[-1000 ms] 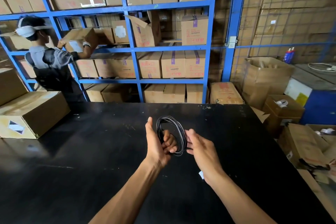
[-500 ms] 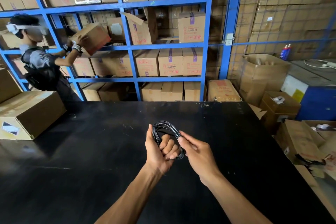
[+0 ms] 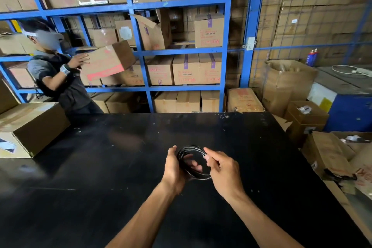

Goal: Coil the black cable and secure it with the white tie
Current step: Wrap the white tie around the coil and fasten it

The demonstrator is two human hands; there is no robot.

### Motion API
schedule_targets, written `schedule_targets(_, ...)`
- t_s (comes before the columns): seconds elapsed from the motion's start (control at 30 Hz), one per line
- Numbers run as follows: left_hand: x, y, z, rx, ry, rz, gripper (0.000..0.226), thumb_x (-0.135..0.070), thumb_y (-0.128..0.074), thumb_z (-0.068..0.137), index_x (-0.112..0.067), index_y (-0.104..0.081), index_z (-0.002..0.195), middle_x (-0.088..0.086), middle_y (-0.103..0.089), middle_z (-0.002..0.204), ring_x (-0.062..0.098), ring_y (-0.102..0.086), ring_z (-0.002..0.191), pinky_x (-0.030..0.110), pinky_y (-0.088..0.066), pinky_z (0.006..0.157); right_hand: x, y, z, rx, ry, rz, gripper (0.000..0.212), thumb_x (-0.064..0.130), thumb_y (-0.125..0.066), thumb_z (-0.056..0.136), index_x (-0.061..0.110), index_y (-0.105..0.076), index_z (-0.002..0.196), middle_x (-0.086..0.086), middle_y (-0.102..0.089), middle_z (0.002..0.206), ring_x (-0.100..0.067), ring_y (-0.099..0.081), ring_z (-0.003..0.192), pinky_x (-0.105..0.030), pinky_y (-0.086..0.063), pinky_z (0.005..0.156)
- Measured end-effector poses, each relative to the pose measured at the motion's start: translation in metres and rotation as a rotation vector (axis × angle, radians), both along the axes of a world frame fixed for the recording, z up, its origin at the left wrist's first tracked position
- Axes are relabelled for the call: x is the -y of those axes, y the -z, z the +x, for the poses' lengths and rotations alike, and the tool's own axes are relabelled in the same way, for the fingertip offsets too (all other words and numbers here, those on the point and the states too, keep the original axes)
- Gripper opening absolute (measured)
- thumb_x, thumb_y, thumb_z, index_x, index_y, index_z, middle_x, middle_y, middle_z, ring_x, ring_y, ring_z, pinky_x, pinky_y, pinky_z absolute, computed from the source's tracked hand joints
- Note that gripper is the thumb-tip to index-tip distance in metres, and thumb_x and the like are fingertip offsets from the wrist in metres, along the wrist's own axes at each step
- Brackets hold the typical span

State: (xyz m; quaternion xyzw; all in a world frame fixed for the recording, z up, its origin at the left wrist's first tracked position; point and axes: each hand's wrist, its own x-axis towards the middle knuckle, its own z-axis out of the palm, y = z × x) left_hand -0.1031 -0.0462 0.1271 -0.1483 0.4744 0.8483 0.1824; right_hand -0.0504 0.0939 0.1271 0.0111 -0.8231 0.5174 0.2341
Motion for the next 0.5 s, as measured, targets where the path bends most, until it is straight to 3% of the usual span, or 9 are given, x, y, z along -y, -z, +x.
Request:
schedule_targets(0.1,0.018,-0.009,-0.007,-0.124,0.235,-0.3,0.067,-0.061,-0.042,0.093,-0.002,-0.069,0.107,0.02,-0.071,0.08,0.031,-0.067,0.073,0.04,-0.051,0.081,-0.007,0.003,0.002,0.028,-0.06,0.038,0.035,-0.009,-0.059,0.092,0.007,-0.072,0.12,0.004,-0.069,0.082,0.007,-0.068,0.082,-0.008,-0.052,0.083)
schedule_targets(0.17,0.022,-0.017,-0.005,-0.234,0.306,-0.424,0.058,-0.057,-0.051,0.094,-0.004,-0.071,0.11,0.021,-0.074,0.09,0.029,-0.068,0.079,0.041,-0.051,0.085,-0.011,0.002,0.002,0.047,-0.067,0.063,0.038,-0.007,-0.06,0.092,0.006,-0.067,0.127,-0.002,-0.073,0.084,0.012,-0.065,0.078,-0.001,-0.045,0.075)
schedule_targets(0.27,0.026,-0.023,-0.002,-0.457,0.405,-0.591,0.04,-0.042,-0.062,0.094,-0.006,-0.072,0.109,0.012,-0.069,0.084,0.021,-0.063,0.068,0.03,-0.05,0.071,-0.015,-0.002,0.0,0.064,-0.108,0.132,0.06,0.0,-0.064,0.093,0.013,-0.042,0.148,-0.001,-0.078,0.098,-0.002,-0.068,0.081,-0.005,-0.047,0.077)
schedule_targets(0.37,0.027,-0.021,-0.003,-0.586,0.445,-0.596,0.027,-0.025,-0.065,0.095,-0.018,-0.07,0.121,0.009,-0.065,0.084,0.016,-0.058,0.065,0.023,-0.05,0.063,-0.02,-0.005,-0.001,0.13,-0.154,0.159,0.078,0.008,-0.064,0.095,0.024,-0.02,0.157,0.007,-0.075,0.104,-0.008,-0.07,0.09,-0.003,-0.046,0.077)
schedule_targets(0.5,0.021,-0.015,-0.002,-0.699,0.421,-0.639,0.022,-0.018,-0.066,0.095,-0.02,-0.075,0.115,0.01,-0.069,0.083,0.016,-0.055,0.062,0.024,-0.05,0.062,-0.028,-0.003,-0.005,0.109,-0.151,0.186,0.056,0.007,-0.066,0.093,0.019,-0.043,0.142,0.006,-0.077,0.1,-0.01,-0.069,0.087,-0.005,-0.045,0.076)
